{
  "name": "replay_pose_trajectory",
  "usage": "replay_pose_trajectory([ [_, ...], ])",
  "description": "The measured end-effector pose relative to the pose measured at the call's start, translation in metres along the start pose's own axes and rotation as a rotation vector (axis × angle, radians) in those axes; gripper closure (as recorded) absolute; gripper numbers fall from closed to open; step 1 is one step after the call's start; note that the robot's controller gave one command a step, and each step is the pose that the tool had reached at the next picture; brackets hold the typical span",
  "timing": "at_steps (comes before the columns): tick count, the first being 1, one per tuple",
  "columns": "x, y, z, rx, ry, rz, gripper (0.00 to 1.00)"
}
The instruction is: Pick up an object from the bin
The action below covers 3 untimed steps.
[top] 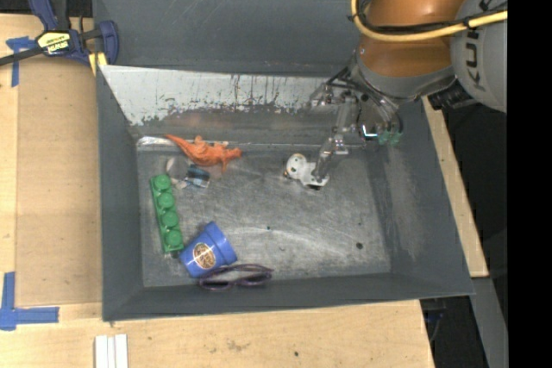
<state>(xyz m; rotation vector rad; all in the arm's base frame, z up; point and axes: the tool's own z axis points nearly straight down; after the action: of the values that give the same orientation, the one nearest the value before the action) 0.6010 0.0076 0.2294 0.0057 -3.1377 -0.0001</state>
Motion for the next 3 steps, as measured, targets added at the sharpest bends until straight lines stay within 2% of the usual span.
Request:
replay_pose_trajectory([
  [1, -0.002, 0.0, -0.004, 0.0, -0.008, 0.0, 0.0],
  [2, -0.006, -0.005, 0.03, -0.001, -0.016, 0.054, 0.0],
  [3, -0.008, -0.023, 0.061, -0.001, -0.005, 0.363, 0.0],
])
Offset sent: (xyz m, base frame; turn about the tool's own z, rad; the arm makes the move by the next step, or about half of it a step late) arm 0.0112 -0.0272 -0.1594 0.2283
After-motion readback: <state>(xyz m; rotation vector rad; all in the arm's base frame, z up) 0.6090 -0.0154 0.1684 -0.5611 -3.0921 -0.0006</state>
